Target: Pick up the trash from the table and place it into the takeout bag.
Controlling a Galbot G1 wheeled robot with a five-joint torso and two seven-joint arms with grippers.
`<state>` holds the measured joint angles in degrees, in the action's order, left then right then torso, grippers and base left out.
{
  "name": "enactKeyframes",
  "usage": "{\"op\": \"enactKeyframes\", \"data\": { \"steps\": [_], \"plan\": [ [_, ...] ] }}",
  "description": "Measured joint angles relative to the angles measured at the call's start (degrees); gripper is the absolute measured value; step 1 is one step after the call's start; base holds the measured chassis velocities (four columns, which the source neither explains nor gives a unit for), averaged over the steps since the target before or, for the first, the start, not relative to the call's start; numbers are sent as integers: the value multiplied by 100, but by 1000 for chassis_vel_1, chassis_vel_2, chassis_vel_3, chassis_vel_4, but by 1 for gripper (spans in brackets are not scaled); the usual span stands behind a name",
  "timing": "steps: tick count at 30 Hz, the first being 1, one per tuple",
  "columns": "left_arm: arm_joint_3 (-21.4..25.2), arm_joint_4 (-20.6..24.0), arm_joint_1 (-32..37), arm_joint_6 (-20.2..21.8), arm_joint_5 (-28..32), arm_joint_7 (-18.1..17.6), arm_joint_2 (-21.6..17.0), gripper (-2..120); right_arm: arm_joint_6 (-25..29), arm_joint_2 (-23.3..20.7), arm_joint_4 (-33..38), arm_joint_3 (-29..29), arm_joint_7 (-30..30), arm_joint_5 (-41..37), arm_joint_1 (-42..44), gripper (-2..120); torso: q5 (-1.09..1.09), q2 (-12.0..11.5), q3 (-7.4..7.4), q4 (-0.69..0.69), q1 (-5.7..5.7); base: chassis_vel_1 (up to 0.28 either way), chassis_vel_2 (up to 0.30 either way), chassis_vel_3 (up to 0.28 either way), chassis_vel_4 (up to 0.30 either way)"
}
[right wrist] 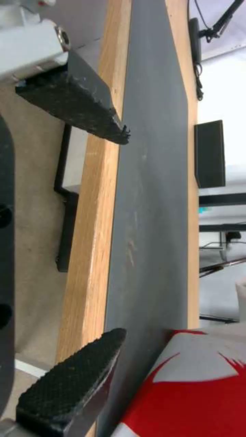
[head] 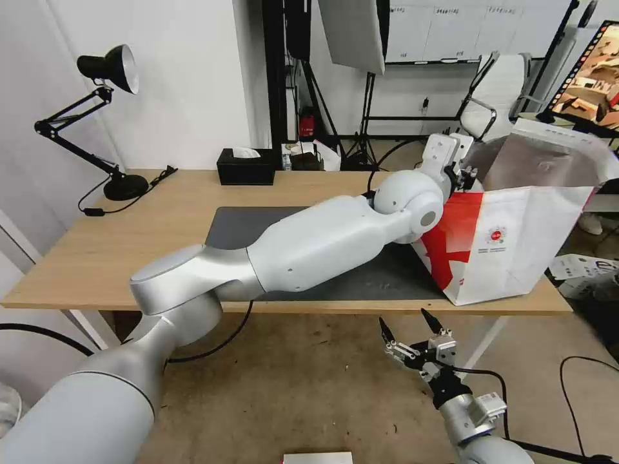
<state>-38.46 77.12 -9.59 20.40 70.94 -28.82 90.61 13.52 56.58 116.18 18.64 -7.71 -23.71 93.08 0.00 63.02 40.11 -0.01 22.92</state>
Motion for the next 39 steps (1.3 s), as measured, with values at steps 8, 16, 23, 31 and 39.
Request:
{"op": "enactKeyframes", "data": {
  "steps": [8, 16, 23, 31, 39],
  "plan": [
    [180, 1319, 157, -484, -284, -185, -1316, 78, 0, 0, 0, 0, 0, 0, 0, 100, -4, 0, 0, 4, 1, 0, 0, 0, 0],
    [895, 2878, 1526, -1412, -1253, 349, -3271, 99, 0, 0, 0, 0, -1, 0, 1, 100, -5, 0, 0, -2, 0, 0, 0, 0, 0],
    [3053, 4196, 4396, -1922, -1982, 1313, -5151, 100, 0, 0, 0, 0, 0, 0, 0, 100, -4, 1, -1, 4, -1, 0, 0, 0, 0],
    [4798, 4786, 7244, -2162, -3293, 1117, -4733, 100, 0, -1, 0, 0, 2, 1, 0, 100, -2, 1, -1, 2, -2, 0, 0, 0, 0],
    [5732, 4534, 9151, -2621, -4587, 1227, -3653, 100, 0, -1, -1, 0, -1, 0, 0, 100, 1, 1, -1, 0, -1, 0, 0, 0, 0]
  ]
}}
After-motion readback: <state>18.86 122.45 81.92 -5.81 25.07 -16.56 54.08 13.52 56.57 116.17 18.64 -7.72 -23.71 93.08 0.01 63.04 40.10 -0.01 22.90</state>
